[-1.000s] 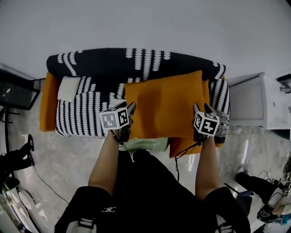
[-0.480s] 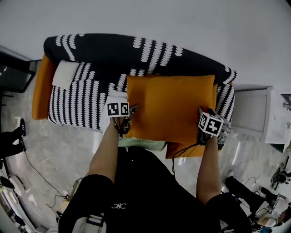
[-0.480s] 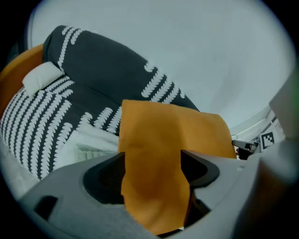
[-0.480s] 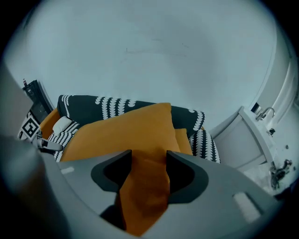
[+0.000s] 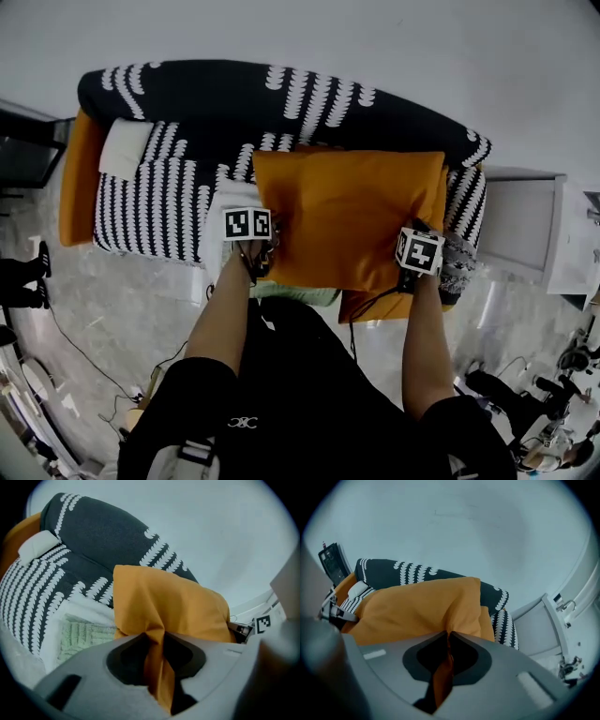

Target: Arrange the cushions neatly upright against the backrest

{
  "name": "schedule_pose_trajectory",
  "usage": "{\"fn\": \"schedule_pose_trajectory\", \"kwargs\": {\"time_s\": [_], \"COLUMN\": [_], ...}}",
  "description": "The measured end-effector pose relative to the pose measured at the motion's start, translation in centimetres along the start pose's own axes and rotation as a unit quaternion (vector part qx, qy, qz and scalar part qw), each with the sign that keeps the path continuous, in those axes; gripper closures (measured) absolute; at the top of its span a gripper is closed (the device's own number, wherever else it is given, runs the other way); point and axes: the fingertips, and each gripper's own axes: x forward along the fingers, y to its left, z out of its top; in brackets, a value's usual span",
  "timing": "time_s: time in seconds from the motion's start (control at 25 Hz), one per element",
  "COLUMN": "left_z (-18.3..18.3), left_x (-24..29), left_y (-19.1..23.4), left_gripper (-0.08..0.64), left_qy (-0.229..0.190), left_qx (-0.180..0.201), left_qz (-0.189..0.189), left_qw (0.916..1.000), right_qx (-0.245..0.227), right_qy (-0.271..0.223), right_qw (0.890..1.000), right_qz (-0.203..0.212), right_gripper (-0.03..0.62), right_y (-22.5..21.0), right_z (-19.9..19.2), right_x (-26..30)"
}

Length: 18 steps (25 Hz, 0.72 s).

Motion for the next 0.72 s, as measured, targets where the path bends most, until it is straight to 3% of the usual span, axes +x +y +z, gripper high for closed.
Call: {"fn": "schedule_pose_trajectory", "kwargs": {"time_s": [0.08,0.12,0.2,0.4,0.56,0.72], "left_z": [0.4,0.7,1.2,1.9,3.3,4.4], "left_x": [-1.1,-1.7,-3.0,-7.4,-12.8,-17.7], "left_y": [-1.1,-1.6,-2.5,-3.8,-2.9,-0.1], "left_gripper": [0.521,0.538,0.54,0.541,0.541,0.541], "left_qy": [-0.004,-0.006,-0.013,-0.056,-0.11,-0.142], "left_qx": [0.019,0.034,0.058,0.067,0.061,0.073], "left_qz": [-0.004,-0.003,-0.006,-0.002,-0.001,0.034], "left_qw": [0.9998,0.9994,0.9982,0.9962,0.9921,0.9866], "right_qx": [0.002,0.017,0.052,0.105,0.091,0.086], "right_qy": [-0.007,-0.013,-0.029,-0.088,-0.13,-0.157], "right_qw": [1.0,1.0,0.998,0.986,0.978,0.968], "right_qz": [0.004,0.012,0.03,0.098,0.132,0.176], "right_gripper": [0.571,0.573,0.574,0.573,0.574,0.574], "right_y": [0.3,0.4,0.3,1.5,4.9,9.8], "right_z": [0.4,0.8,1.9,5.0,7.6,9.7], "right_x": [-0.4,-1.0,-2.5,-7.2,-10.0,-11.1]}}
